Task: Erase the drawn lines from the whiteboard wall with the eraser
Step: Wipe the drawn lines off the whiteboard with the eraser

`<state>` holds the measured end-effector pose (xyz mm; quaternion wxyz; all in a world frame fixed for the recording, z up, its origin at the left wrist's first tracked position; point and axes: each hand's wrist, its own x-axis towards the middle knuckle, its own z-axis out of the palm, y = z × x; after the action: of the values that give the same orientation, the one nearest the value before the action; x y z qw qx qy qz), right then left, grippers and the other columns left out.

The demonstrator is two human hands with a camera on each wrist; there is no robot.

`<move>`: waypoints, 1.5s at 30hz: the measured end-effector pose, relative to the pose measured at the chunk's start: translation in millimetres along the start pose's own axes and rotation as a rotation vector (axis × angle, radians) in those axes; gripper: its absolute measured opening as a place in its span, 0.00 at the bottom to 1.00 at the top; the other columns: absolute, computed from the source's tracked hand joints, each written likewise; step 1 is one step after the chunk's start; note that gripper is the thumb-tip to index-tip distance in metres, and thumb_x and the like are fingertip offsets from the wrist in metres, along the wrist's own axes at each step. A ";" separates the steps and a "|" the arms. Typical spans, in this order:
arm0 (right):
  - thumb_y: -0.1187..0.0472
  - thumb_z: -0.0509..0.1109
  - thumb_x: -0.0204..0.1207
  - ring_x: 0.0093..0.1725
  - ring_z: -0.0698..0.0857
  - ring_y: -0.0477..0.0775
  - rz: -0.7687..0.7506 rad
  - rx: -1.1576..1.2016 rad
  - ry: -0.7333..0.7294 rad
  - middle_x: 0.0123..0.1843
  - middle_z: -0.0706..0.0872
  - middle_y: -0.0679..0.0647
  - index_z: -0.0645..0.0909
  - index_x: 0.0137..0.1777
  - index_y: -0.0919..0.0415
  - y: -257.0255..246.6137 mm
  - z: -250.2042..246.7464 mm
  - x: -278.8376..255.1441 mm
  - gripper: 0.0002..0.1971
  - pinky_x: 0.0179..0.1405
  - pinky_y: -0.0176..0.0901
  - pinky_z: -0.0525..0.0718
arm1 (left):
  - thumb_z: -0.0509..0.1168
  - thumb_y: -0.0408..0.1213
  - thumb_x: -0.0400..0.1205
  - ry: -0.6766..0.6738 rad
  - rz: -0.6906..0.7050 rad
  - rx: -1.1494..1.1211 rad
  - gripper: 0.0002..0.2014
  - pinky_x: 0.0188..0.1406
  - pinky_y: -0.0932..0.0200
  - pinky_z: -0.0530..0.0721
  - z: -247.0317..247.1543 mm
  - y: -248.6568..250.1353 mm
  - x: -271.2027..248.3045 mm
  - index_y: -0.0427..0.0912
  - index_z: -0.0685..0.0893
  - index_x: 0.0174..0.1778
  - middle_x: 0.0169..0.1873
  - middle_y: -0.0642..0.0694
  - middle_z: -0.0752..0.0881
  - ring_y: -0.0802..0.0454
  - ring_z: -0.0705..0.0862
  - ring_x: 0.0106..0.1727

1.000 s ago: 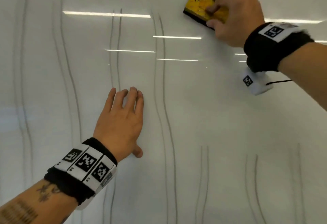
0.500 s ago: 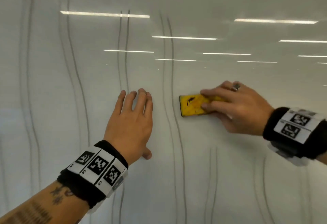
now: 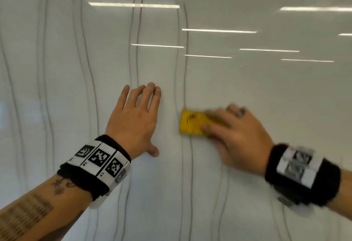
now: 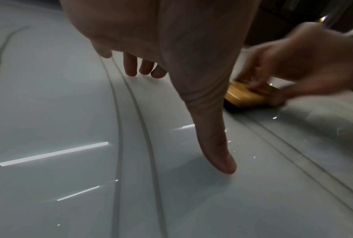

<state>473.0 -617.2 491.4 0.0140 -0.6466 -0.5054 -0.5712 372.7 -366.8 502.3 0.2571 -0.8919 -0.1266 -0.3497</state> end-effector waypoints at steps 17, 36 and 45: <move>0.61 0.72 0.70 0.46 0.81 0.68 -0.054 -0.055 -0.118 0.58 0.85 0.60 0.86 0.51 0.55 -3.7 4.4 72.5 0.10 0.42 0.58 0.81 | 0.74 0.81 0.47 0.156 0.015 -0.162 0.81 0.87 0.34 0.54 13.4 -17.2 -15.9 0.36 0.51 0.88 0.86 0.38 0.59 0.37 0.58 0.87; 0.60 0.75 0.73 0.54 0.83 0.73 0.200 -0.108 0.096 0.64 0.85 0.61 0.87 0.56 0.57 26.9 -19.6 205.1 0.12 0.55 0.56 0.78 | 0.71 0.83 0.49 0.112 0.102 -0.115 0.76 0.84 0.34 0.63 40.5 -103.9 -18.3 0.33 0.65 0.86 0.80 0.37 0.70 0.39 0.69 0.81; 0.65 0.72 0.75 0.49 0.86 0.72 -0.251 -0.253 -0.136 0.65 0.88 0.63 0.88 0.59 0.56 19.9 -15.3 172.7 0.14 0.49 0.59 0.85 | 0.67 0.80 0.64 0.086 0.205 -0.054 0.71 0.87 0.37 0.38 34.3 -122.9 -13.3 0.41 0.39 0.90 0.88 0.44 0.46 0.46 0.49 0.88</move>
<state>447.0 -526.0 637.8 -0.1729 -0.6120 -0.5061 -0.5825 332.5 -245.9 517.2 0.2724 -0.8911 -0.0142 -0.3628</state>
